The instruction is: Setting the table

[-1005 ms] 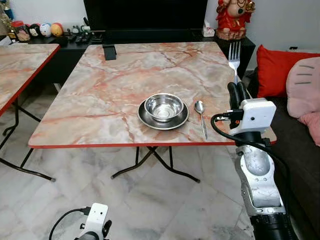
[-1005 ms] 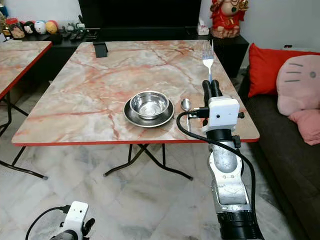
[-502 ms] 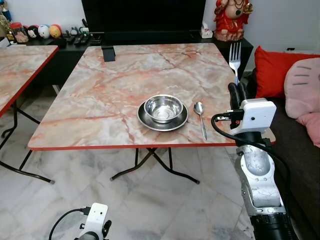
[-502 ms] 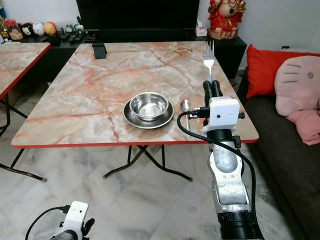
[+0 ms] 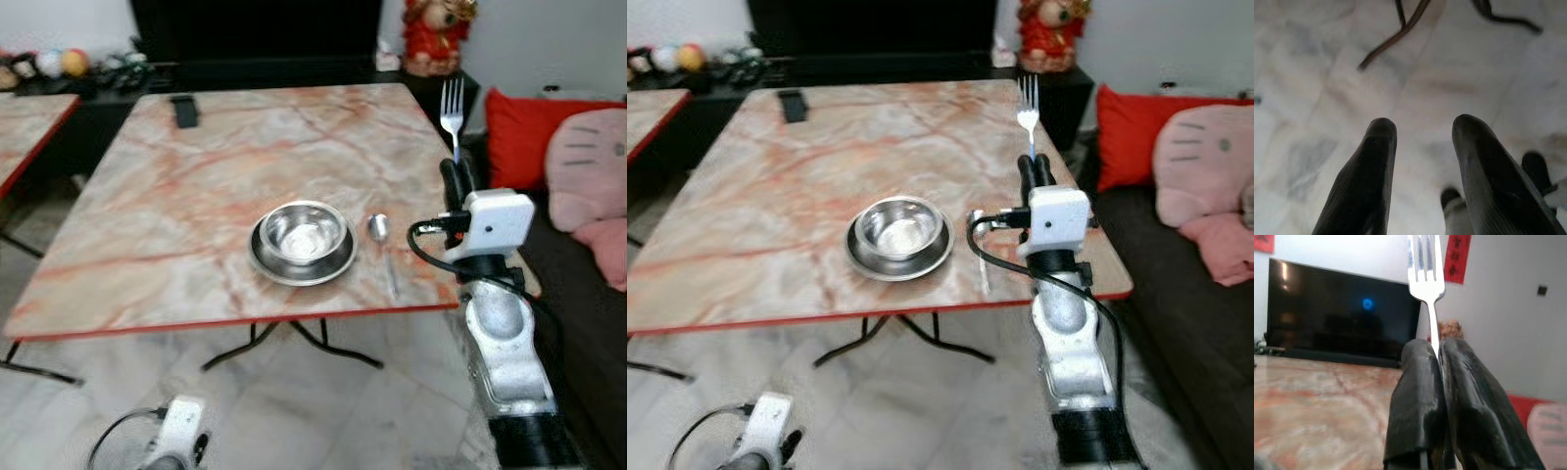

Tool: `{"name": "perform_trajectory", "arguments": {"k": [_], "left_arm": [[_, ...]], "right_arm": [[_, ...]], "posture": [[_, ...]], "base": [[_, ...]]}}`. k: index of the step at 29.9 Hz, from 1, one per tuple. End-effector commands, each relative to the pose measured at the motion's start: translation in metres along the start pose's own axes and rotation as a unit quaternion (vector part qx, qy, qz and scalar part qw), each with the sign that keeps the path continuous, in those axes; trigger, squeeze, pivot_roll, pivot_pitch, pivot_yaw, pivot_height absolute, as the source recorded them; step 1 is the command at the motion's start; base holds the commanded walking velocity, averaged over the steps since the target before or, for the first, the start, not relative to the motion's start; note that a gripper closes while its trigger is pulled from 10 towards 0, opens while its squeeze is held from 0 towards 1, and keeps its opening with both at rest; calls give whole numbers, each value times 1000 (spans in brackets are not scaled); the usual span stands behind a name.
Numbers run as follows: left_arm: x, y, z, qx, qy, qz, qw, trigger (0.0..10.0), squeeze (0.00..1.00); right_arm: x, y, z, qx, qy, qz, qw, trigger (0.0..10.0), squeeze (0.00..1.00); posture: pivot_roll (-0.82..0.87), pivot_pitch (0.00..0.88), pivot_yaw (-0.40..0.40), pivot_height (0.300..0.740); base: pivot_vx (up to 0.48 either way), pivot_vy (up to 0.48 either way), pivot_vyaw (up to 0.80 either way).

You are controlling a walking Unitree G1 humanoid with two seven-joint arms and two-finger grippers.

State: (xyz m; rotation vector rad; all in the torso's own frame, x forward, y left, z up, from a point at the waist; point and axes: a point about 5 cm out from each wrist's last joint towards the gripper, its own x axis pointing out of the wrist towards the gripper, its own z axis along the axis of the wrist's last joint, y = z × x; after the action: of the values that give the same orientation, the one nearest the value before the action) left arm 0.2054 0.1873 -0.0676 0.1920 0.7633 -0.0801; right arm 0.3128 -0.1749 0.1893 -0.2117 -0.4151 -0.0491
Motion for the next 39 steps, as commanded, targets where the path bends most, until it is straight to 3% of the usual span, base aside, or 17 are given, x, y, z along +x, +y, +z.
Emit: {"name": "perform_trajectory", "arguments": {"k": [1,12,18,20,23,24,26,32,39], "left_arm": [[-3,13,-8,5,16,16,1000,10000,0],[-3,12,-8,5,14,16,1000,10000,0],[-3,12,-7,6,14,15,1000,10000,0],[-3,11,-8,5,15,14,1000,10000,0],[-3,11,-7,5,16,13,1000,10000,0],[-3,11,-8,4,17,12,1000,10000,0],[-3,11,-8,4,17,12,1000,10000,0],[-3,10,-10,3,20,11,1000,10000,0],[-4,11,-11,1,23,13,1000,10000,0]], "right_arm": [[3,9,8,8,-17,12,1000,10000,0],[4,8,5,7,0,21,1000,10000,0],[-2,7,-20,7,102,45,994,10000,0],[-12,8,-37,-6,166,67,984,10000,0],[-19,4,-49,-1,214,62,975,10000,0],[-25,1,-56,20,253,51,966,10000,0],[-29,1,-62,35,281,47,958,10000,0],[-39,-1,-75,70,329,29,941,10000,0],[-47,9,-83,133,373,55,916,10000,0]], "posture": [[-40,0,1,740],[-41,0,0,740],[-52,0,4,740],[-53,0,5,740],[-55,0,6,740],[-56,0,6,740],[-60,0,8,740],[-57,0,1,740],[-56,0,-1,740]], "base": [[371,0,0],[267,0,0],[0,0,0],[0,0,0],[0,0,0],[0,0,0],[0,0,0],[0,0,0],[0,0,0]]}}
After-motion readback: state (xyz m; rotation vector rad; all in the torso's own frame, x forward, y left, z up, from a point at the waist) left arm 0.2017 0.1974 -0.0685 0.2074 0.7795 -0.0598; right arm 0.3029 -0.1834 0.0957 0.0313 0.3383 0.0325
